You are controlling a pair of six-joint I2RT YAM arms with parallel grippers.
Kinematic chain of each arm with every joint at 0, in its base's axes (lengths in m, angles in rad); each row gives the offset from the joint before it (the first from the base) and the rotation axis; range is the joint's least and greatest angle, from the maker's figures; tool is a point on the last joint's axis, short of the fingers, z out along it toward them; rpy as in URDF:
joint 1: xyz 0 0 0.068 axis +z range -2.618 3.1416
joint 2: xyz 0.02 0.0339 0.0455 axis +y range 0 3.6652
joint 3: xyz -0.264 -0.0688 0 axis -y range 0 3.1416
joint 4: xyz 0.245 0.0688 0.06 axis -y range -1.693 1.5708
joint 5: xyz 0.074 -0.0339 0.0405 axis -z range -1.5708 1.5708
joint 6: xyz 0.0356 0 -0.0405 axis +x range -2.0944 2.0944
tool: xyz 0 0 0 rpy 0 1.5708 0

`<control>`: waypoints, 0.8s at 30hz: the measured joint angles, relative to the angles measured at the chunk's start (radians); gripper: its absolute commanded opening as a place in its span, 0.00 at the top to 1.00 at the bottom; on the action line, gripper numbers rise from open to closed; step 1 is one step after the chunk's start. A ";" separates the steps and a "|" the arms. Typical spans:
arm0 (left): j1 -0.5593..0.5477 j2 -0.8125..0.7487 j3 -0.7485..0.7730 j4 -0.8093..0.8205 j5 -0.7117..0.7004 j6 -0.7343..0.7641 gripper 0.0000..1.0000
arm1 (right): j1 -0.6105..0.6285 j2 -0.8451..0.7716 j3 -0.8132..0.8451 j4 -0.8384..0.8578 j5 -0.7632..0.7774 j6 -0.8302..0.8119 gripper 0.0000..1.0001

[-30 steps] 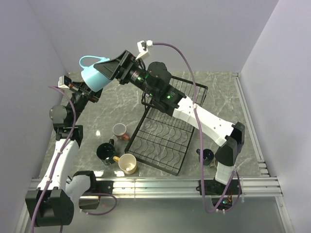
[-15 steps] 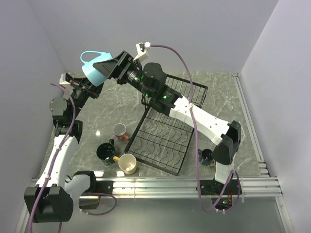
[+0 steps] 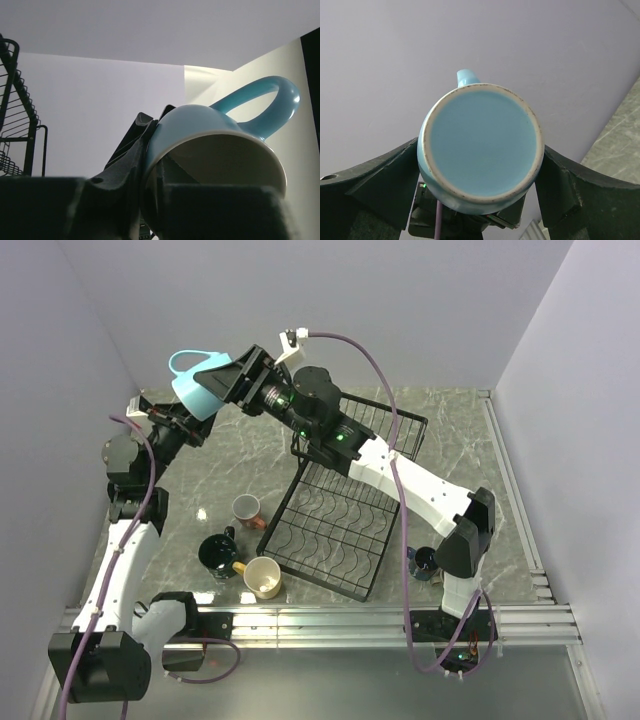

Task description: Load the cups into the dish rack

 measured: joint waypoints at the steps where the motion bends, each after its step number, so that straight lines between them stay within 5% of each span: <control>1: 0.000 -0.003 0.000 -0.016 0.001 0.003 0.76 | -0.001 -0.001 -0.005 -0.001 -0.004 0.000 1.00; 5: 0.000 -0.013 0.000 -0.071 0.027 0.000 0.57 | -0.006 -0.002 -0.025 -0.008 -0.018 -0.029 1.00; 14: 0.001 -0.028 0.000 -0.220 0.074 0.061 0.51 | -0.020 -0.021 -0.078 -0.048 -0.035 -0.052 1.00; 24: 0.008 -0.029 0.098 -0.456 0.115 0.234 0.28 | -0.055 -0.062 -0.109 -0.060 -0.027 -0.072 1.00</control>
